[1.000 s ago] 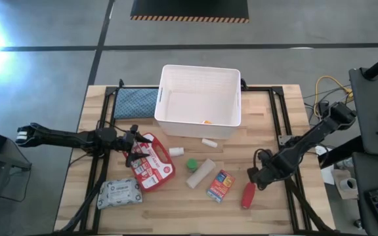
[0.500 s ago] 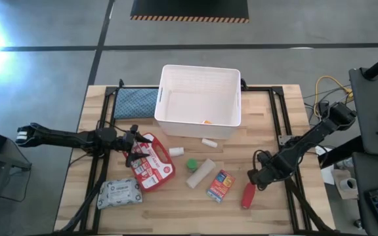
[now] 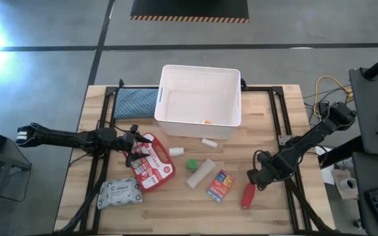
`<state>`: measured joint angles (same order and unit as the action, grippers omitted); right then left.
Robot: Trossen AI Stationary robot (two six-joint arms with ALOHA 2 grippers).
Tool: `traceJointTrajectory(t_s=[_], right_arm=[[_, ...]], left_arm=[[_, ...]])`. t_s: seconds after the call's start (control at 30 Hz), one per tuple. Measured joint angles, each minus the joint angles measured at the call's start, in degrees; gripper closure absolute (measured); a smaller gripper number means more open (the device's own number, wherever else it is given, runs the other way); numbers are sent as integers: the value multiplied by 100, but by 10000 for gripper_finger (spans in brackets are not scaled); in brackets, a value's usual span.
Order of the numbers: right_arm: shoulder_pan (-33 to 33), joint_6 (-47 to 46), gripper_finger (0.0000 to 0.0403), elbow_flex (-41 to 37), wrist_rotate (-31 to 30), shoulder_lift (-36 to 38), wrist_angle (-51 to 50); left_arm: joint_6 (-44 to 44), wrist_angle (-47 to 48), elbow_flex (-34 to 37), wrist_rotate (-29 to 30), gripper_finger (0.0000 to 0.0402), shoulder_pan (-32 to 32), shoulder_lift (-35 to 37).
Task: Pick & place medical supplies in basket/bin
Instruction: Put the right white pill bottle in the white bin
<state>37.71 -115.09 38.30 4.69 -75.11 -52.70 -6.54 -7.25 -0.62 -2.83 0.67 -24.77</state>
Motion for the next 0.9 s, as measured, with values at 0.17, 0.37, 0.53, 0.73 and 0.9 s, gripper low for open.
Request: traceJointTrajectory(t_s=[0.17, 0.37, 0.53, 0.73, 0.9], right_arm=[[0, -4, 78, -2, -7, 0, 141], [0, -26, 116, -2, -11, 0, 196], [0, -41, 170, -4, -15, 0, 196], [0, -155, 216, -46, -31, 4, 200], [-28, -180, 230, 43, -517, 34, 256]], left_arm=[[0, 0, -2, 0, 121, 0, 0], [1, 0, -1, 0, 121, 0, 0], [0, 0, 0, 0, 121, 0, 0], [0, 0, -2, 0, 121, 0, 0], [2, 0, -1, 0, 121, 0, -1]])
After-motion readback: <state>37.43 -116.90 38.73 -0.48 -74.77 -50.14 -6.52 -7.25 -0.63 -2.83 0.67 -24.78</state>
